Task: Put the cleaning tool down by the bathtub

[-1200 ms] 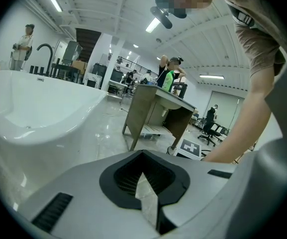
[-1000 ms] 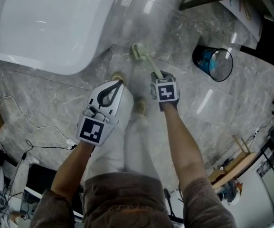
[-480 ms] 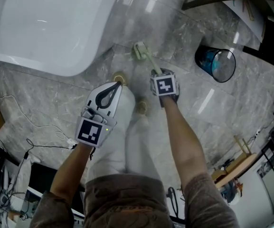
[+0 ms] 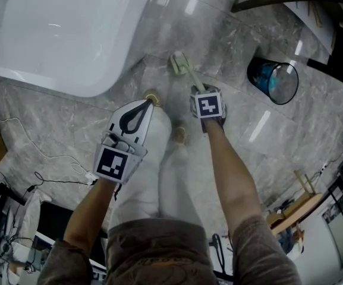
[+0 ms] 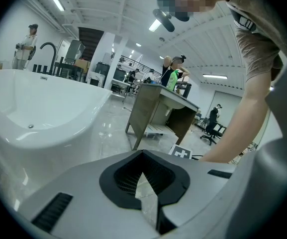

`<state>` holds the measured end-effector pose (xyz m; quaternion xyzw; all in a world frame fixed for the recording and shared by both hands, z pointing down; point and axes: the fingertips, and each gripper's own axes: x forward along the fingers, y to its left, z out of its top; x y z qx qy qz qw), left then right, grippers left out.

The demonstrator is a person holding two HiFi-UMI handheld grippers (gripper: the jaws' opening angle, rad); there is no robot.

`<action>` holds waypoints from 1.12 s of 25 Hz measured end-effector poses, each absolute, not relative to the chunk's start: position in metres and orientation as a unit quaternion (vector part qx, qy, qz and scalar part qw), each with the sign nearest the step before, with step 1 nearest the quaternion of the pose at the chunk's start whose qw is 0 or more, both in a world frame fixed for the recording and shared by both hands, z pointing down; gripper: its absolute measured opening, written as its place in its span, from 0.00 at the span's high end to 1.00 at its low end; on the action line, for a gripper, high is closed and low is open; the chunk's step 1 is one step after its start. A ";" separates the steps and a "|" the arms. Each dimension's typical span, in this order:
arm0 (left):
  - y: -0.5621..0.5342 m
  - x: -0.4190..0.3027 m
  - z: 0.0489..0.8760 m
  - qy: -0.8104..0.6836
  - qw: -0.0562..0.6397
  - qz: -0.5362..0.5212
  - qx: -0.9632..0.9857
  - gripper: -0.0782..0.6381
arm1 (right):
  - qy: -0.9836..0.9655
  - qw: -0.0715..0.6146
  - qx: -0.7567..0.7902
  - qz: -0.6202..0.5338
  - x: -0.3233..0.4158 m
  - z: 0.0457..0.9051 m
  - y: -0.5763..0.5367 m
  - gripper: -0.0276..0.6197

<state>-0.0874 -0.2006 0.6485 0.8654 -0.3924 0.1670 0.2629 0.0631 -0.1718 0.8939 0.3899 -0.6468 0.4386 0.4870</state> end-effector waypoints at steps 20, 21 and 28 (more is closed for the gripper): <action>-0.193 -0.077 0.614 -0.393 0.258 0.161 0.868 0.88 | -0.649 0.459 0.418 0.440 0.079 0.840 -0.164 0.73; -0.192 -0.076 0.608 -0.394 0.256 0.160 0.868 0.88 | -0.648 0.457 0.419 0.443 0.079 0.833 -0.162 0.73; -0.182 -0.070 0.556 -0.393 0.255 0.159 0.869 0.88 | -0.660 0.425 0.438 0.437 0.077 0.762 -0.156 0.73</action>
